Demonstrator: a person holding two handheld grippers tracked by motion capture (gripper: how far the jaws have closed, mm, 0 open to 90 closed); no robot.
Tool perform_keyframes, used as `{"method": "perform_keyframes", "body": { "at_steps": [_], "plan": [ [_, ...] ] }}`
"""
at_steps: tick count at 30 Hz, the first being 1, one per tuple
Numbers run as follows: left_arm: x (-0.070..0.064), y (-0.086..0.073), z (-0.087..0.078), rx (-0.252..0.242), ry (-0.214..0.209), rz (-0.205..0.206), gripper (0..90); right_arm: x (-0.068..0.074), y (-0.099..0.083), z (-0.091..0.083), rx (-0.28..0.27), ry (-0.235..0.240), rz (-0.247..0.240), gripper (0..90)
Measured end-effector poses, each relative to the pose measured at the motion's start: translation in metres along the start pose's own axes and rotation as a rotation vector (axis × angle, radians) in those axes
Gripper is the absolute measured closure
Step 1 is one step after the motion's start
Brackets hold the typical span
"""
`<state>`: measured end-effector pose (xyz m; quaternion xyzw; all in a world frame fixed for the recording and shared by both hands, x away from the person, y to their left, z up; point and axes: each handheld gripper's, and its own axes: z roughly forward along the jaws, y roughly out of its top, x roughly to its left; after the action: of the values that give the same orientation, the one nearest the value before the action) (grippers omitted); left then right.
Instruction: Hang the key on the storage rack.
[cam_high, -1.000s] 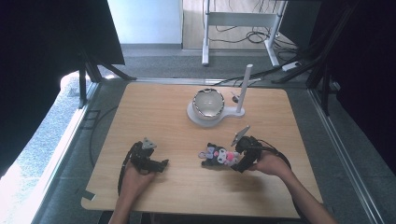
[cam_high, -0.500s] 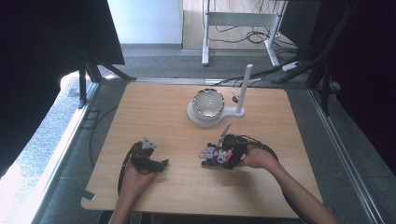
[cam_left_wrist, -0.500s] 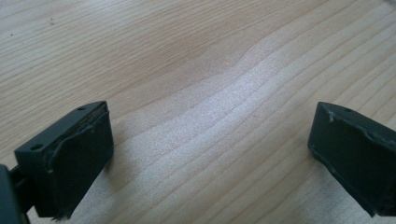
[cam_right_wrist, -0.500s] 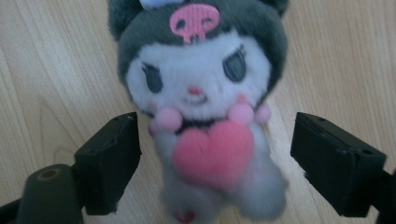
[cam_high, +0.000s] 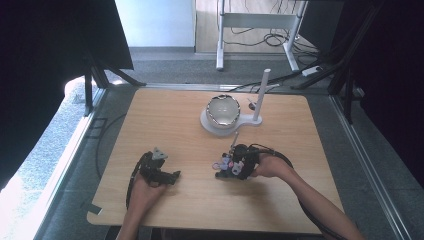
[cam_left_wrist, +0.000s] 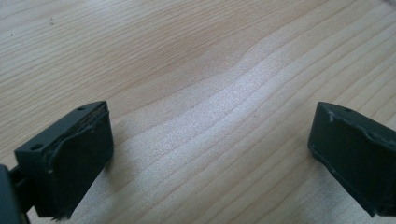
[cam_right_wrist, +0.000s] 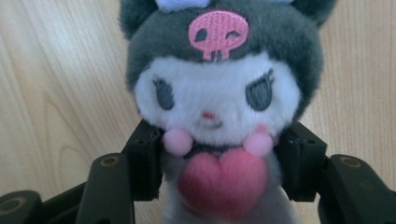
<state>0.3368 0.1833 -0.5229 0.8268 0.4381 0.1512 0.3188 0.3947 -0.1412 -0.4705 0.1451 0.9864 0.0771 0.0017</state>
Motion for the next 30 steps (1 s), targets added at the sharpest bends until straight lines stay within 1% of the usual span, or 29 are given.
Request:
{"method": "perform_keyframes", "body": {
  "at_steps": [2, 3, 4, 5, 7, 11, 12, 14, 17, 21, 22, 26, 30],
  "plan": [
    [0.0, 0.0, 0.0, 0.0, 0.0, 0.003, 0.0, -0.001, -0.001, -0.008, -0.021, -0.004, 0.004, 42.8],
    [0.0, 0.0, 0.0, 0.0, 0.001, 0.003, 0.0, -0.001, -0.002, -0.01, -0.025, -0.001, 0.016, 42.8],
    [0.0, 0.0, 0.0, 0.0, 0.001, 0.003, 0.0, -0.001, -0.002, -0.01, -0.025, -0.001, 0.016, 42.8],
    [0.0, 0.0, 0.0, 0.0, 0.001, 0.003, 0.0, -0.002, -0.003, -0.014, -0.034, 0.003, 0.017, 42.8],
    [0.0, 0.0, 0.0, -0.003, 0.001, -0.001, 0.0, -0.005, -0.006, -0.022, -0.045, -0.006, 0.023, 42.8],
    [0.0, 0.0, 0.0, -0.003, 0.001, -0.001, 0.0, -0.007, -0.01, -0.028, -0.051, -0.011, 0.025, 42.8],
    [0.0, 0.0, 0.0, -0.003, 0.001, -0.001, 0.0, -0.008, -0.013, -0.031, -0.053, -0.006, 0.044, 42.8],
    [0.0, 0.0, 0.0, -0.001, 0.001, 0.002, 0.0, -0.009, -0.015, -0.033, -0.056, -0.006, 0.043, 42.7],
    [0.0, 0.0, 0.0, -0.004, 0.001, -0.001, 0.0, -0.012, -0.021, -0.039, -0.065, -0.004, 0.065, 42.8],
    [0.0, 0.0, 0.0, -0.004, 0.001, -0.002, 0.0, -0.015, -0.026, -0.044, -0.068, -0.007, 0.08, 42.7],
    [0.0, 0.0, 0.0, -0.004, 0.001, -0.002, 0.0, -0.017, -0.028, -0.048, -0.074, -0.009, 0.092, 42.7],
    [0.0, 0.0, 0.0, -0.004, 0.001, -0.002, 0.0, -0.02, -0.032, -0.053, -0.077, -0.014, 0.101, 42.7],
    [0.0, 0.0, 0.0, -0.004, 0.001, -0.002, 0.0, -0.023, -0.037, -0.06, -0.084, -0.02, 0.124, 42.8]
  ]
}}
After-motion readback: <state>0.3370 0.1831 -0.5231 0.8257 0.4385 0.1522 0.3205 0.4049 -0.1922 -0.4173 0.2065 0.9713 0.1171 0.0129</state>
